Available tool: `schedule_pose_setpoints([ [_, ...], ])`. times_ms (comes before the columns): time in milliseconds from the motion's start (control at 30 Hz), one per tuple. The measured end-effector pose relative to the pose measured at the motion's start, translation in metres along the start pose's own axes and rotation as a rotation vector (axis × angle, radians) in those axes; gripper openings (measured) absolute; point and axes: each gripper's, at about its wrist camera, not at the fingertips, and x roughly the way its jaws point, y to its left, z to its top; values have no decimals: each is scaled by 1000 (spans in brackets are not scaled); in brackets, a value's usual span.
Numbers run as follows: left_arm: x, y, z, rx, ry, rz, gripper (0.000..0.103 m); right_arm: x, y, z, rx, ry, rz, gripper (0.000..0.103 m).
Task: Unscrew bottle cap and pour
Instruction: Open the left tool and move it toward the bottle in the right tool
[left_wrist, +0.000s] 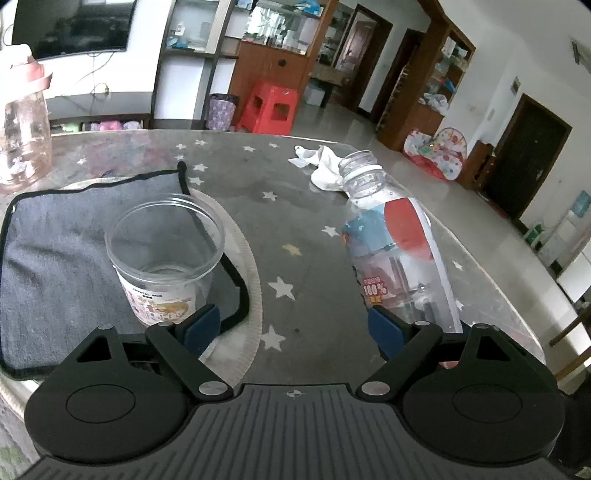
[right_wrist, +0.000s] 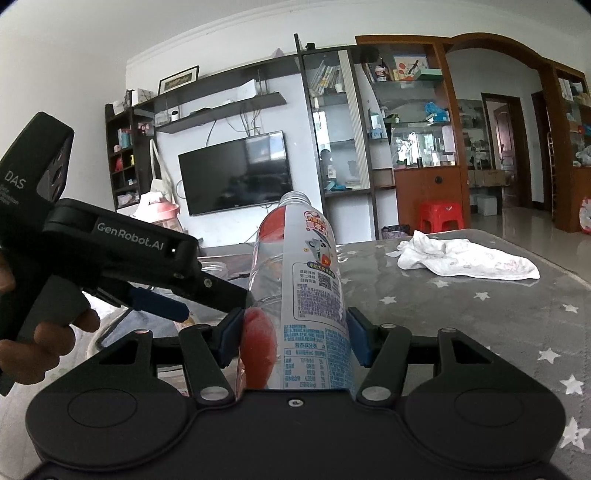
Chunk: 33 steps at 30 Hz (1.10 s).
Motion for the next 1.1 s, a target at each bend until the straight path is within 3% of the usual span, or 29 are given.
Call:
schedule_pose_setpoints([
  [533, -21, -18, 12, 29, -33, -51, 88, 1, -4, -2, 5, -6, 0, 62],
  [1100, 1, -37, 28, 37, -6, -129, 88, -1, -3, -3, -3, -18, 27, 62],
])
